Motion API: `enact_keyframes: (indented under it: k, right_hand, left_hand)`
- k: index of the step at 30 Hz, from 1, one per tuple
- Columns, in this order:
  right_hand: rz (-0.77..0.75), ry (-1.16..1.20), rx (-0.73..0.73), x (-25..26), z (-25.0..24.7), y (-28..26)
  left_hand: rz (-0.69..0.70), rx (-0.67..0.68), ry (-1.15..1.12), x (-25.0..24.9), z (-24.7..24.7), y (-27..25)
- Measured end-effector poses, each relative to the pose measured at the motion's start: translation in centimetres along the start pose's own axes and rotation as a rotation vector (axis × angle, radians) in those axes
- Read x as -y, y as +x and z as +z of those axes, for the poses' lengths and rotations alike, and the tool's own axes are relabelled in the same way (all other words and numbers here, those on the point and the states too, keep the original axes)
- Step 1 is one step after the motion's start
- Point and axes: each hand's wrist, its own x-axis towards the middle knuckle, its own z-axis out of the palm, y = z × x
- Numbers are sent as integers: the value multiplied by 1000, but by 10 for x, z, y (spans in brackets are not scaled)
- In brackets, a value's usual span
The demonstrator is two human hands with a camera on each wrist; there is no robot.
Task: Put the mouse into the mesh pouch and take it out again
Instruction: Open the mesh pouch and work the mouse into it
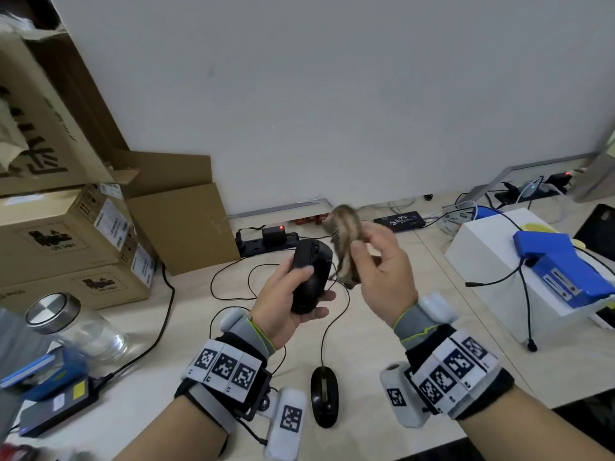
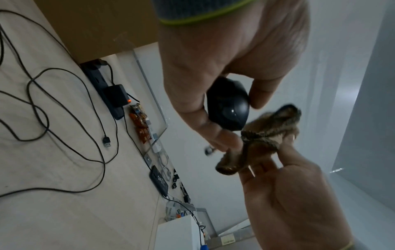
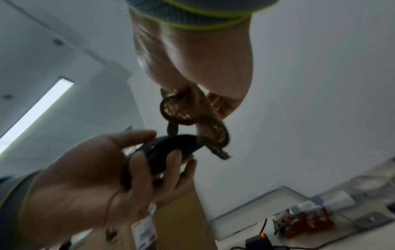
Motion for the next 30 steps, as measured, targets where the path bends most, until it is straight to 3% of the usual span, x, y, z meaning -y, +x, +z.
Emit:
enact_keyframes:
  k: [4, 7, 9, 13, 15, 19, 21, 24, 28, 30]
  right_hand:
    - [-303, -121, 350, -7, 20, -41]
    - [-426, -275, 372, -13, 22, -50]
    - [-336, -258, 373, -13, 22, -39]
    - [96, -110, 232, -4, 23, -8]
    - [129, -115, 231, 1, 25, -12]
    - [-303, -275, 378, 5, 35, -46]
    - [-420, -280, 379, -4, 36, -46]
    - [-248, -206, 334, -13, 34, -29]
    - [293, 44, 108, -15, 39, -8]
    - [227, 11, 97, -7, 40, -17]
  left_hand:
    - [-62, 61, -217, -3, 5, 4]
    - [-82, 49, -242, -1, 7, 6]
    - [-54, 33, -112, 4, 9, 7]
    - [21, 95, 59, 7, 13, 5]
    - [15, 107, 19, 5, 12, 5]
    - [-27, 78, -200, -3, 6, 9]
    - [-42, 61, -234, -4, 5, 10]
    - [-42, 58, -46, 0, 3, 12]
    - [-3, 77, 134, 1, 4, 10]
    - [14, 78, 100, 1, 4, 13]
